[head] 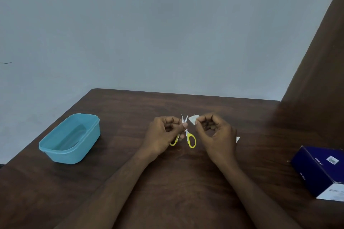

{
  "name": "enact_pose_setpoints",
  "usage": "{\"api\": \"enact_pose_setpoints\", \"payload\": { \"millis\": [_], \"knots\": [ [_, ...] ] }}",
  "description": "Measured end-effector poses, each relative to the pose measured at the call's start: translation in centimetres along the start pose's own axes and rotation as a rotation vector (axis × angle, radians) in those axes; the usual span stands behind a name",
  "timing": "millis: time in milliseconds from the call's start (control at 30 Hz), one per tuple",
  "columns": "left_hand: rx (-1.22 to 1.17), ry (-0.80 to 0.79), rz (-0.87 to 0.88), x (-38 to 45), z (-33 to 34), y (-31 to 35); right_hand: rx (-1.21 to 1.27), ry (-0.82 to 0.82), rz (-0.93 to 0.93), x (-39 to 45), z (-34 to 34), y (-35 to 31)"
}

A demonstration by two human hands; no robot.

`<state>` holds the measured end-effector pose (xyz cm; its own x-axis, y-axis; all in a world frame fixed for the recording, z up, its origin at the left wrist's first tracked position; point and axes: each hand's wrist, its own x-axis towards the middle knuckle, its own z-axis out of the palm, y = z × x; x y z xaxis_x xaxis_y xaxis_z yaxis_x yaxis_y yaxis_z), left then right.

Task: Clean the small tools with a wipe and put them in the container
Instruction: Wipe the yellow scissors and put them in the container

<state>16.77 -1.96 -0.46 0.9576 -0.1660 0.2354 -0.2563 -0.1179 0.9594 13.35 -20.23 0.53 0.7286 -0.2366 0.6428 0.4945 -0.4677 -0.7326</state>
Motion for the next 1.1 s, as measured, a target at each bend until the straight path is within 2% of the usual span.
{"api": "enact_pose_setpoints", "payload": {
  "millis": [200, 333, 500, 633, 833, 1000, 1100],
  "knots": [
    [-0.027, -0.056, -0.034, 0.3, -0.1, -0.3, -0.046, -0.024, -0.053, 0.1, 0.2, 0.4],
    [-0.006, -0.085, -0.017, 0.3, -0.1, -0.5, -0.156, -0.200, -0.155, 0.2, 0.2, 1.4],
    [0.040, -0.073, -0.002, 0.3, -0.1, -0.6, -0.199, -0.063, -0.199, 0.7, -0.3, 1.5],
    [0.110, -0.115, 0.041, 0.2, -0.2, -0.6, -0.238, -0.235, -0.285, 0.1, 0.1, 1.6],
    [0.142, -0.107, 0.039, 0.3, -0.1, -0.7, -0.291, -0.050, -0.224, 0.8, -0.2, 2.4],
    [0.214, -0.171, 0.085, 0.0, -0.3, -0.4, -0.330, -0.168, -0.395, 0.4, 0.9, 2.6],
    [0.229, -0.191, 0.096, -0.2, -0.3, -0.2, -0.436, -0.104, -0.374, 1.0, 1.0, 3.2]
  ]
}}
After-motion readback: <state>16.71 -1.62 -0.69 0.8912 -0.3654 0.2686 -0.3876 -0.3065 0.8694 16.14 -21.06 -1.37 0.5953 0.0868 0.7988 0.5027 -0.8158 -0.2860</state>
